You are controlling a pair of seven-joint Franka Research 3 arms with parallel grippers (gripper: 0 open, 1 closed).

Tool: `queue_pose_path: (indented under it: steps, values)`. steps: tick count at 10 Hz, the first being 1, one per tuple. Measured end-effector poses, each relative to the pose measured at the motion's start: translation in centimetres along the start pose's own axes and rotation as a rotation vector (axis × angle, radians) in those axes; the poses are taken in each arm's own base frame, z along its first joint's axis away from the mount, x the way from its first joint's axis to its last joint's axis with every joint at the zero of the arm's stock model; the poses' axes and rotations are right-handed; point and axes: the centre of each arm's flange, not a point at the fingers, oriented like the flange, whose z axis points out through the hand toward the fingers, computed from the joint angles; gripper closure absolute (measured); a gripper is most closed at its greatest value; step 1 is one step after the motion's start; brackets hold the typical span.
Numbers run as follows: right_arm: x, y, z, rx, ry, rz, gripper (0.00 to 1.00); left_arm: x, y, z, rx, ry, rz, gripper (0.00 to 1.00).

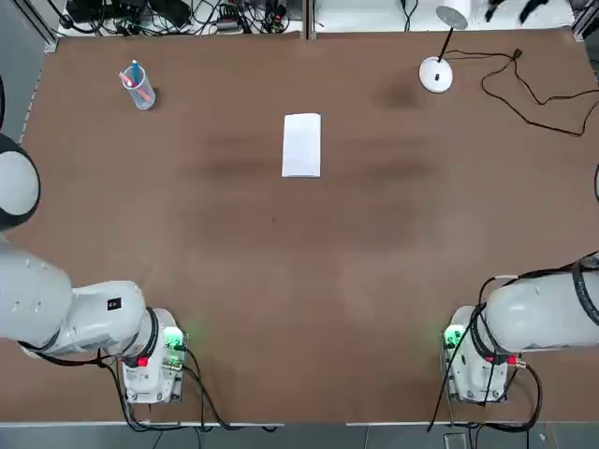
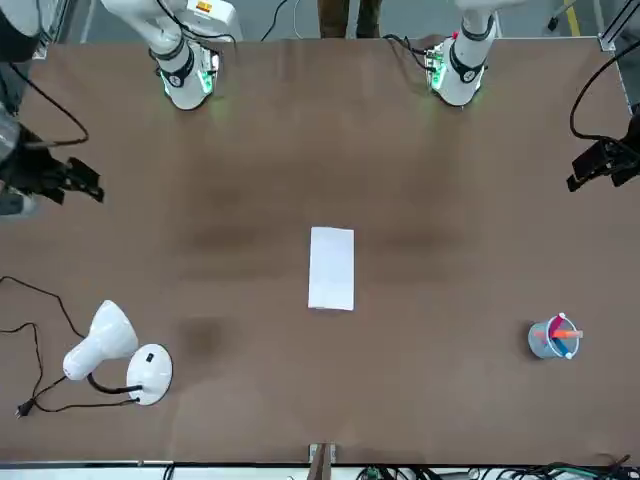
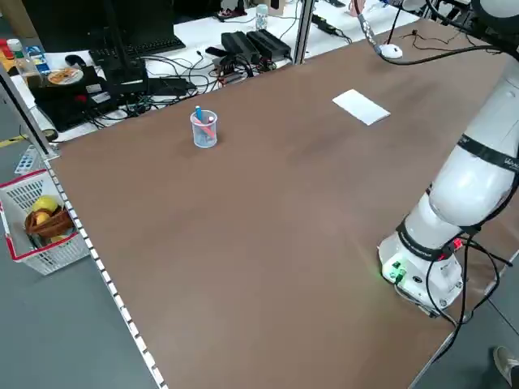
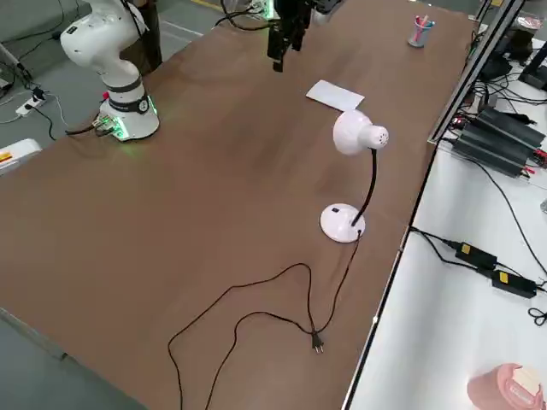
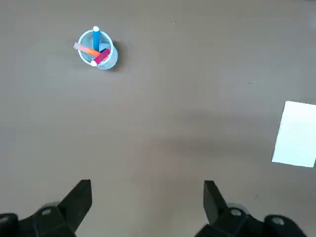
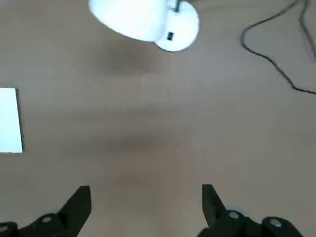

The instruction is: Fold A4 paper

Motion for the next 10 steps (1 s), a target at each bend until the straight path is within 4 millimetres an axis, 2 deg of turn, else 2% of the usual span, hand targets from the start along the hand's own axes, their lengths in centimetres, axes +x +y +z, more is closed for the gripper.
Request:
queue_pose_path:
  steps: [2, 3, 10]
  values:
    - [-0.7, 1.8, -3.0, -0.01, 0.016, 0.032, 0.01, 0.0, -0.1, 0.0, 0.0, 0.0, -0.002, 0.0]
    - [-0.9, 2.4, -3.5, -0.022, 0.019, 0.041, 0.01, 0.0, -0.1, 0.0, 0.0, -0.001, -0.002, 0.0]
    - [-0.7, 2.3, -3.7, -0.042, 0.027, 0.038, 0.01, 0.0, -0.1, 0.1, 0.0, -0.001, -0.003, 0.0]
